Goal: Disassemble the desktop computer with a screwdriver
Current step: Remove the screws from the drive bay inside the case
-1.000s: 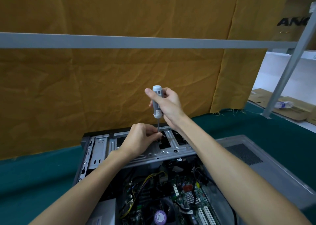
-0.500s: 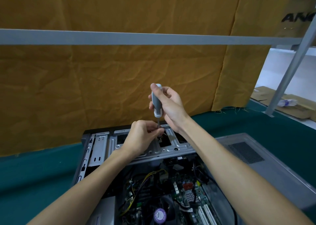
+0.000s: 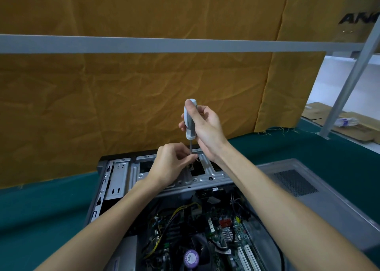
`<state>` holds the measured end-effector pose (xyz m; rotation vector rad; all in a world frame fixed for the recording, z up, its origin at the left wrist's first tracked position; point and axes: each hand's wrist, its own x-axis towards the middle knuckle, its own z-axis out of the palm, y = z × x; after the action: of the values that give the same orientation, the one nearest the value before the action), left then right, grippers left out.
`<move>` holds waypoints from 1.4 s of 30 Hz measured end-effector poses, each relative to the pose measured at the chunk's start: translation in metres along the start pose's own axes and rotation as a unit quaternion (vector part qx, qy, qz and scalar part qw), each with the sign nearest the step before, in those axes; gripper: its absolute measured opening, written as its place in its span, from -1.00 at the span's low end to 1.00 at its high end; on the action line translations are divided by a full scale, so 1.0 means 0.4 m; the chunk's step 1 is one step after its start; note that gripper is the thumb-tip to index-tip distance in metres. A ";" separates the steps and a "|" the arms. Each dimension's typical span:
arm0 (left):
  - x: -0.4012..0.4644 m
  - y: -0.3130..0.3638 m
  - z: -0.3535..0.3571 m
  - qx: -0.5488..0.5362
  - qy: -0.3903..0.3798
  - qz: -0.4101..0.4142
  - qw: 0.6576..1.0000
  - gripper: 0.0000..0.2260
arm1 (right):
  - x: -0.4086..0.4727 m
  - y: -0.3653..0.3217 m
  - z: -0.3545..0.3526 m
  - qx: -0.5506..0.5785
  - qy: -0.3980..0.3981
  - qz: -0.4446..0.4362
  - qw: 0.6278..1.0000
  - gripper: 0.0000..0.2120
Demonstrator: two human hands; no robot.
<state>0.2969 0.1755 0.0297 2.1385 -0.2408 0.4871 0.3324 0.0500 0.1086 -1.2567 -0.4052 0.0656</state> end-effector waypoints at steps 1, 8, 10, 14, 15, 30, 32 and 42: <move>-0.002 0.001 0.003 0.001 -0.013 0.004 1.000 -0.91 | 0.002 0.000 -0.002 0.001 0.000 0.000 1.000 -0.45; -0.010 0.004 0.005 -0.013 -0.014 0.010 1.000 -0.93 | 0.002 0.004 -0.009 -0.007 -0.027 -0.004 1.000 -0.43; -0.006 0.002 0.004 -0.008 -0.003 0.003 1.000 -0.91 | 0.002 0.001 -0.009 -0.014 -0.009 -0.015 1.000 -0.38; -0.005 -0.006 0.003 -0.013 -0.036 0.009 0.999 -0.93 | 0.007 0.000 -0.022 -0.043 -0.011 -0.029 0.999 -0.55; -0.007 -0.007 0.002 -0.018 -0.050 0.013 0.999 -0.90 | 0.005 0.001 -0.022 -0.033 -0.024 -0.025 0.999 -0.53; -0.010 -0.007 -0.001 -0.034 -0.049 0.008 0.998 -0.90 | 0.005 0.022 -0.010 -0.051 -0.045 -0.039 0.997 -0.61; -0.008 -0.008 0.001 -0.027 -0.033 0.008 0.999 -0.92 | 0.005 0.023 -0.006 -0.051 -0.040 -0.038 0.997 -0.59; -0.007 -0.023 -0.002 -0.018 -0.036 0.011 0.999 -0.96 | 0.003 0.016 -0.019 -0.056 -0.037 -0.047 0.997 -0.56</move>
<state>0.2975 0.1814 0.0222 2.1225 -0.3112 0.4153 0.3373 0.0456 0.1011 -1.3464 -0.5381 0.0098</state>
